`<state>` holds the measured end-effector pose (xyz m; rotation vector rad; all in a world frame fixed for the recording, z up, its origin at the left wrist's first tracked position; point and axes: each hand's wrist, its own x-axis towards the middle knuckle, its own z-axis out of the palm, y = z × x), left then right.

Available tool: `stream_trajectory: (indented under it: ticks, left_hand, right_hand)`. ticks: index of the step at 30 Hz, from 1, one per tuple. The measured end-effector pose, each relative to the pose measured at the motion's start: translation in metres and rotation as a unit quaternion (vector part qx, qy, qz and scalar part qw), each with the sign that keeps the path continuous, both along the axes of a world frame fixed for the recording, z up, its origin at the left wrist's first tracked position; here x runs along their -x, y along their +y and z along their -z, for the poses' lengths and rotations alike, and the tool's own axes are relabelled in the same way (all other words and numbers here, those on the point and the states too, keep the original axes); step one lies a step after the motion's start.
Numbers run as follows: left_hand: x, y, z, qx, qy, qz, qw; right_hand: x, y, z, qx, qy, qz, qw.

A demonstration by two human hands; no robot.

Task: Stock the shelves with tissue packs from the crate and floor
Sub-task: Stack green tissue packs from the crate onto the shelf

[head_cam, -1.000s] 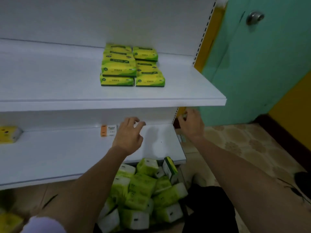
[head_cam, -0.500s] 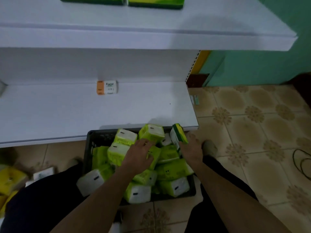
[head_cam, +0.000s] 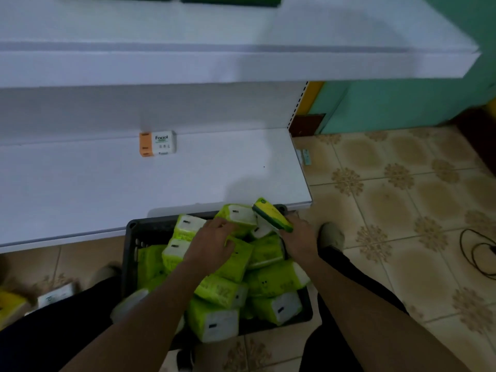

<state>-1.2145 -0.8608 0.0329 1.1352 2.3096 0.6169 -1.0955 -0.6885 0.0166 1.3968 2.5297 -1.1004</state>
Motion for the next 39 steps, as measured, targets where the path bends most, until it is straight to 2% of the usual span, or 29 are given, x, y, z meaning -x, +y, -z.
stream_trajectory:
  ticks: [4, 7, 11, 16, 20, 24, 28, 34, 39]
  left_hand:
    - [0.009, -0.001, -0.05, -0.058, -0.004, -0.025, 0.998]
    - [0.004, -0.008, -0.091, -0.116, -0.01, -0.066, 0.991]
    - [-0.004, -0.027, -0.139, -0.182, 0.04, -0.084, 0.979]
    - [-0.009, -0.049, -0.19, -0.229, 0.113, -0.08, 0.963]
    - [-0.018, -0.061, -0.228, -0.201, 0.197, -0.078, 0.956]
    - [-0.02, -0.065, -0.252, -0.259, 0.194, -0.062, 0.944]
    - [-0.014, -0.059, -0.271, -0.279, 0.217, -0.04, 0.935]
    - [0.013, -0.04, -0.288, -0.26, 0.254, -0.01, 0.932]
    - [0.042, -0.014, -0.292, -0.234, 0.256, 0.002, 0.938]
  right_hand:
    - [0.01, -0.018, -0.065, -0.03, 0.102, -0.045, 0.993]
    - [0.013, -0.039, -0.108, -0.016, 0.167, -0.03, 0.985]
    - [0.012, -0.068, -0.159, -0.018, 0.263, 0.003, 0.965]
    - [0.008, -0.094, -0.217, -0.044, 0.349, -0.025, 0.936]
    - [0.002, -0.102, -0.255, -0.069, 0.381, -0.027, 0.922]
    - [-0.002, -0.103, -0.286, -0.098, 0.36, -0.021, 0.927]
    - [0.005, -0.092, -0.31, -0.144, 0.355, -0.021, 0.923]
    - [0.022, -0.066, -0.333, -0.145, 0.376, -0.01, 0.915]
    - [0.048, -0.034, -0.337, -0.179, 0.358, -0.022, 0.916]
